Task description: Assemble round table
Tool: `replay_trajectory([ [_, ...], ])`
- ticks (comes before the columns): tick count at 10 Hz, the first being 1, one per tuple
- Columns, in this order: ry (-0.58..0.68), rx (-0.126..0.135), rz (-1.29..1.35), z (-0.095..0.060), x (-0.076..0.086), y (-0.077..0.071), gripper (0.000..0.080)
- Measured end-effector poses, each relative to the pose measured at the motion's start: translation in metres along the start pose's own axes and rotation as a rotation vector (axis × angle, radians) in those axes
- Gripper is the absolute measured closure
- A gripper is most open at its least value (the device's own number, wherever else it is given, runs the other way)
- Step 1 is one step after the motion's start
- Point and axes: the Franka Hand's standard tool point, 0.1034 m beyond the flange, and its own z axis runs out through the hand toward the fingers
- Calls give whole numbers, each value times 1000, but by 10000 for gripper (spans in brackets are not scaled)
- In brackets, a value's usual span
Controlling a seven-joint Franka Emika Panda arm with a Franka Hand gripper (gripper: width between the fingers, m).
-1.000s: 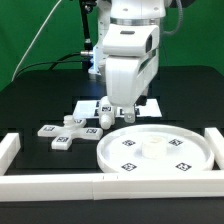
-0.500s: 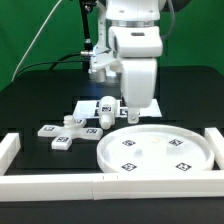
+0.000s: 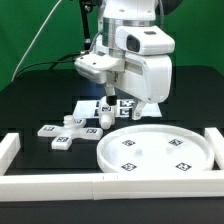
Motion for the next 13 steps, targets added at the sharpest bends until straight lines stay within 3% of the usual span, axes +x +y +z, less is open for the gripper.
replay_trajectory([
  [4,-30,41,-469,-1,9,-24,150],
  [7,-32,46,-469,1,7,-25,150],
  [10,-37,57,-480,9,25,-38,150],
  [13,-39,60,-484,9,22,-38,150],
])
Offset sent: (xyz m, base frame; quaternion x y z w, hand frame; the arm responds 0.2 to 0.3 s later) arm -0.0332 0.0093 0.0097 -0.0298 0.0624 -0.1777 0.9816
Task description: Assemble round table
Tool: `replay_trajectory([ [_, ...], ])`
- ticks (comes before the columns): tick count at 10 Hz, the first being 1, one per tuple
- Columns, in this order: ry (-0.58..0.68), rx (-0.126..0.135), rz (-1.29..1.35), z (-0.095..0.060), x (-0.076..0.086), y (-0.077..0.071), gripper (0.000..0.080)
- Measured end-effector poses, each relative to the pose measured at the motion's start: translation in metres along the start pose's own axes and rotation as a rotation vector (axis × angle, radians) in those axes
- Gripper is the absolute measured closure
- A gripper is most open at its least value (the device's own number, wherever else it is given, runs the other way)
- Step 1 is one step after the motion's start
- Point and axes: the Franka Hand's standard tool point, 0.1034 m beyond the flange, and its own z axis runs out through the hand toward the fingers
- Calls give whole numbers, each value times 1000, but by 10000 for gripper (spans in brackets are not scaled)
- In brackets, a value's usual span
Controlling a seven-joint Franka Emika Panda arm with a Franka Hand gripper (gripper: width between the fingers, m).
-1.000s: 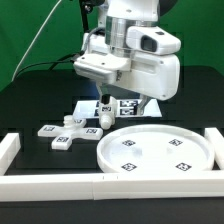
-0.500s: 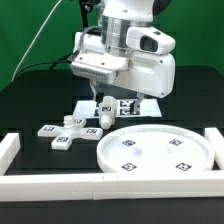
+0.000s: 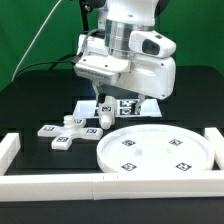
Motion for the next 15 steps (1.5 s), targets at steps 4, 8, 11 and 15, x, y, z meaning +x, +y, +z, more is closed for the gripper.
replay_trajectory([
  [4,-9,50,-350,4,14,-6,150],
  [8,4,76,-477,6,13,-14,150],
  [11,-51,83,-412,14,32,-4,150],
  [15,-50,90,-423,15,31,-8,150],
])
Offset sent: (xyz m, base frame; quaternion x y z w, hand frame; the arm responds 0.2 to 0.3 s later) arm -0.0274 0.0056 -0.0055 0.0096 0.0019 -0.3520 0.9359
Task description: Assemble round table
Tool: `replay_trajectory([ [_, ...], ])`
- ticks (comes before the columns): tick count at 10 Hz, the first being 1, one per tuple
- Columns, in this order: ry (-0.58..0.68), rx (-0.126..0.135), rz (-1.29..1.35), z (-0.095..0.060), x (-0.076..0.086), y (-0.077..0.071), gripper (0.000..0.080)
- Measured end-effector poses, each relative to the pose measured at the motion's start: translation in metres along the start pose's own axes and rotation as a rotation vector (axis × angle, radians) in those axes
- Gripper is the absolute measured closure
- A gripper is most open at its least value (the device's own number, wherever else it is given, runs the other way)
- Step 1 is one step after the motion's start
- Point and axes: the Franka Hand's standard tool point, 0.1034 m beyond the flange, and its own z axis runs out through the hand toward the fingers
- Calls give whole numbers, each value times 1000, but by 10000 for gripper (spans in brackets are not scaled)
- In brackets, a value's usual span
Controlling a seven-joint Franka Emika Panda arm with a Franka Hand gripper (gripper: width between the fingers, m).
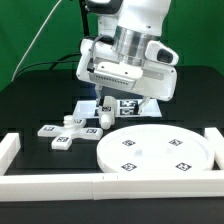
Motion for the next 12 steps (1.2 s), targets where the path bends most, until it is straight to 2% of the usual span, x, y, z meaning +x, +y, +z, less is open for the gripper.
replay_trajectory([
  [3,-31,44,15,5,14,-5,150],
  [5,-40,72,53,16,26,4,150],
  [10,-28,64,40,23,22,1,150],
  [12,-28,64,38,22,22,1,175],
])
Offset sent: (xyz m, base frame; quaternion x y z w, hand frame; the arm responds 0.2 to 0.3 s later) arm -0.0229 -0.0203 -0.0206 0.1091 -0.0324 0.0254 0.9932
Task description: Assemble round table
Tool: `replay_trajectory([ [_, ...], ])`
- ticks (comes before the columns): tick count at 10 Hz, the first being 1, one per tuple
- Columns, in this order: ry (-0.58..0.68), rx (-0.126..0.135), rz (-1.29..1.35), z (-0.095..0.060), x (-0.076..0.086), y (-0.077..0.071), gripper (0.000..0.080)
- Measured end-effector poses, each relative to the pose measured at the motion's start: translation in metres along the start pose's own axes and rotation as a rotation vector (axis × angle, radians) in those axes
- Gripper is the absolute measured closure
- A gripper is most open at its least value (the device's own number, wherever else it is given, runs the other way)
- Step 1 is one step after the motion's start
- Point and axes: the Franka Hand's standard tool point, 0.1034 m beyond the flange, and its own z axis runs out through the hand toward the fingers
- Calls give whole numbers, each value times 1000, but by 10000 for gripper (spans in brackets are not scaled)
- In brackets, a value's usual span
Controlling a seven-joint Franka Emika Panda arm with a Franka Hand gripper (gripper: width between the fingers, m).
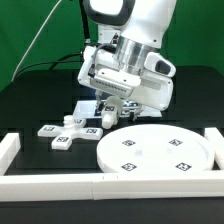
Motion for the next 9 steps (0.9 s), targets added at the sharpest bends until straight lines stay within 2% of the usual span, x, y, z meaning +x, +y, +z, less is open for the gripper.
replay_trajectory([
  [1,0,0,0,0,0,0,350],
  [2,0,0,0,0,0,0,350],
  [3,0,0,0,0,0,0,401],
  [8,0,-1,14,0,0,0,401],
  [9,0,-18,86,-3,-1,1,400],
])
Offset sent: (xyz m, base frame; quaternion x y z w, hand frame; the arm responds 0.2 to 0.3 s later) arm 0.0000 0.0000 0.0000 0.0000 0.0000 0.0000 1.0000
